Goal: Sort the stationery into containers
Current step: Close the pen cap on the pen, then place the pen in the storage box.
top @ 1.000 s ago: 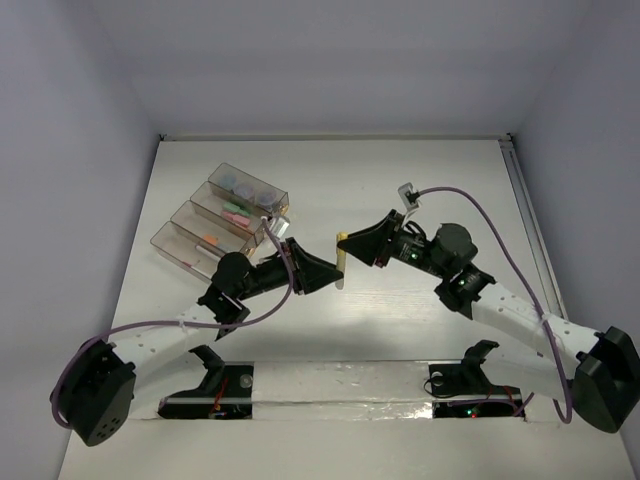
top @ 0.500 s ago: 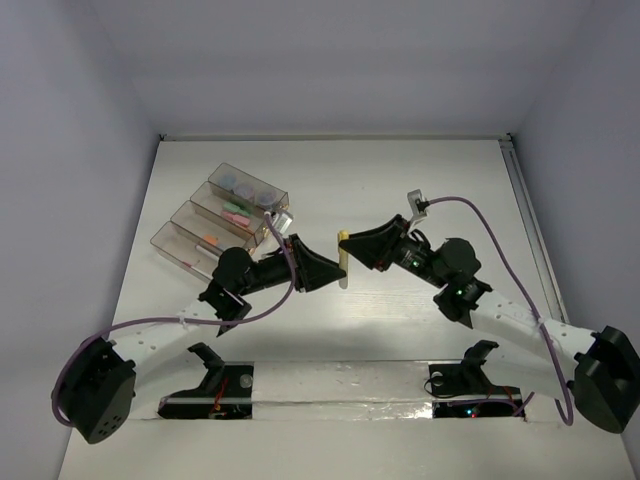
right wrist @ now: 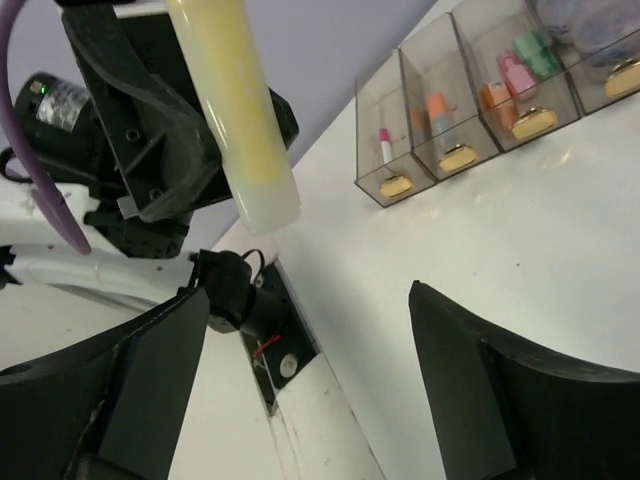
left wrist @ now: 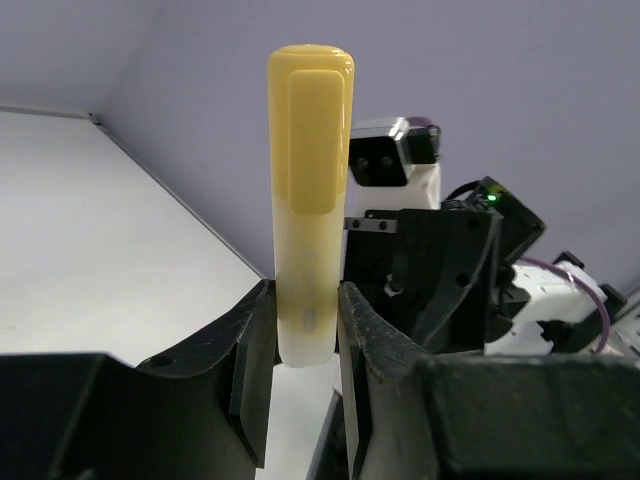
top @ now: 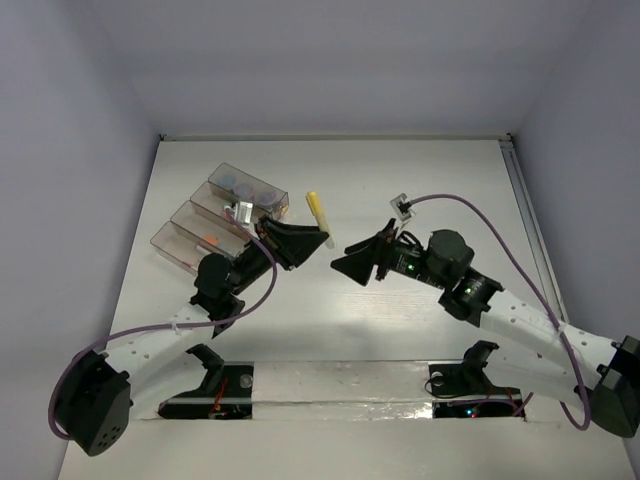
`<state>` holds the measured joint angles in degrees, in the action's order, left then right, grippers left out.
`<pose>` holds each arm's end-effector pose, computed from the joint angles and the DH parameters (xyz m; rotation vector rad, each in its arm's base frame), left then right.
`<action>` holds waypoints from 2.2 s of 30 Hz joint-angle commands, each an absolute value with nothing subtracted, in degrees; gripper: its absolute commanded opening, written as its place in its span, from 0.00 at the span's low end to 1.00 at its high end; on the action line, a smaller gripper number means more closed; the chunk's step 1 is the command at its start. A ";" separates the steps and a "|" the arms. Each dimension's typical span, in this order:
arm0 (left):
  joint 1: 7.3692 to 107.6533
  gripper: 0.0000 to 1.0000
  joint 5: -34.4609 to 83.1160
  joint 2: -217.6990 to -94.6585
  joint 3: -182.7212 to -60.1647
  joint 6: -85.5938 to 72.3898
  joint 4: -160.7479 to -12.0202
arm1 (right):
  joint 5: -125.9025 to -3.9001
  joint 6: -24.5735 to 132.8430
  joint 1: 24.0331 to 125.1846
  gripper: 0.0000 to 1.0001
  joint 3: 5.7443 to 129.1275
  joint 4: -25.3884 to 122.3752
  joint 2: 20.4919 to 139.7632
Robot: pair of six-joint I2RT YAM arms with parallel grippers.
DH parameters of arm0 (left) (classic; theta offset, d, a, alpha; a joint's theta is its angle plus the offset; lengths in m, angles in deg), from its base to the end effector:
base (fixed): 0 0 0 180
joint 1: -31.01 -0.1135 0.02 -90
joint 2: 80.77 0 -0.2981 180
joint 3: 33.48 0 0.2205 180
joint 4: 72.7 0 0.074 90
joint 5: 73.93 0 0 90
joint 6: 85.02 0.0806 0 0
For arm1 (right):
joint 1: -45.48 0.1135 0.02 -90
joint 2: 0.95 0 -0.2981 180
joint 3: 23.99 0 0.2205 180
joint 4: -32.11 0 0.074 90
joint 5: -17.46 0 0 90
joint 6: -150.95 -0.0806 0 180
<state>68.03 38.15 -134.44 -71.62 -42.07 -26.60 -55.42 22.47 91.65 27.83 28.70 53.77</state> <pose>0.1286 -0.1349 0.3702 0.2891 1.1719 -1.5055 0.1346 0.1745 0.3470 -0.3764 1.7008 1.3616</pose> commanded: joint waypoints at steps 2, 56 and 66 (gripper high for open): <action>68.01 0.00 31.45 -132.98 -69.67 -41.52 -23.88 | -61.02 25.17 91.80 0.92 34.78 33.57 50.21; 34.44 0.40 -1.42 -146.08 -75.03 -46.53 -66.16 | -71.57 35.46 91.80 0.90 25.73 47.72 39.39; 34.44 0.83 -2.04 -134.49 -77.13 -42.67 -69.67 | -73.32 35.29 91.80 0.92 26.43 49.65 38.25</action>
<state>34.69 -0.75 -139.34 -74.79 -45.02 -69.09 -71.35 34.40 91.65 25.01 49.68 39.41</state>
